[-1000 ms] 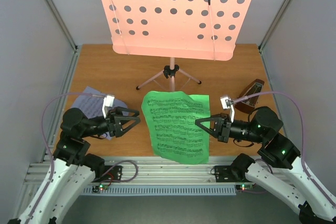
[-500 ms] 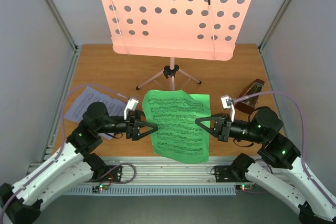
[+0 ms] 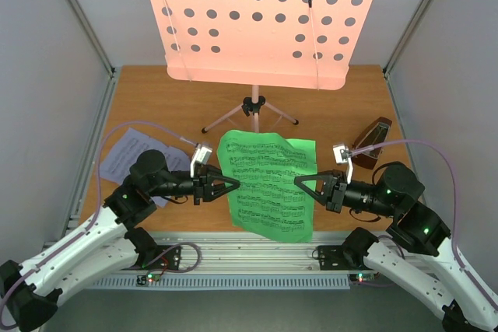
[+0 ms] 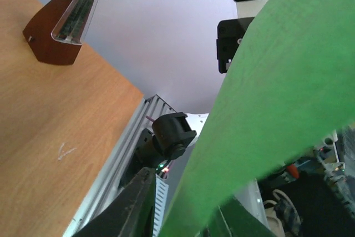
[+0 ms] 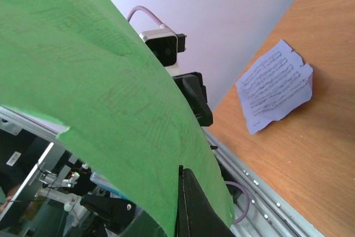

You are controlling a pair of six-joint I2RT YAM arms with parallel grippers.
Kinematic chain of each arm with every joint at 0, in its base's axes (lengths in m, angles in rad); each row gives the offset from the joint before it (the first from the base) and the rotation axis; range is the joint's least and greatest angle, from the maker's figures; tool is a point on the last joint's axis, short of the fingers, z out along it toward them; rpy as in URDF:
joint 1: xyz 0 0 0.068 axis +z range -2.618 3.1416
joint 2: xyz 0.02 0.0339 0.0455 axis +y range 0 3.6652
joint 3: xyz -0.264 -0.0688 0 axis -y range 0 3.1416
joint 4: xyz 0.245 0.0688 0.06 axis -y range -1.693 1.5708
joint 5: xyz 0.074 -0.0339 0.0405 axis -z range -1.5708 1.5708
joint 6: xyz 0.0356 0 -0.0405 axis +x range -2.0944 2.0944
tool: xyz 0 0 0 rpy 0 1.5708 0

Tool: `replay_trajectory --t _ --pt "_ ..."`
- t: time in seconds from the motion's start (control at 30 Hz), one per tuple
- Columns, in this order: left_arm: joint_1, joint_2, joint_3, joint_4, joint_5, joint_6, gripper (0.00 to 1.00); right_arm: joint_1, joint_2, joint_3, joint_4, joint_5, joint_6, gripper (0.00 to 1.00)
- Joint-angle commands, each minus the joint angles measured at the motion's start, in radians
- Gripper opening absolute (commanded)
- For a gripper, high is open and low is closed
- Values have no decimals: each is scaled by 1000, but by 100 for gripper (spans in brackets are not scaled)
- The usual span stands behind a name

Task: Pack up the instrument practice props

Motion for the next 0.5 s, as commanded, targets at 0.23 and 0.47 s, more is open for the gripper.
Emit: replay_trajectory --t 0.23,0.47 --pt "-6 14 24 110 10 -8 21 -2 6 23 -34 31 -38 1" --pt "-6 11 7 144 -8 -22 6 -1 12 25 -36 40 -43 1"
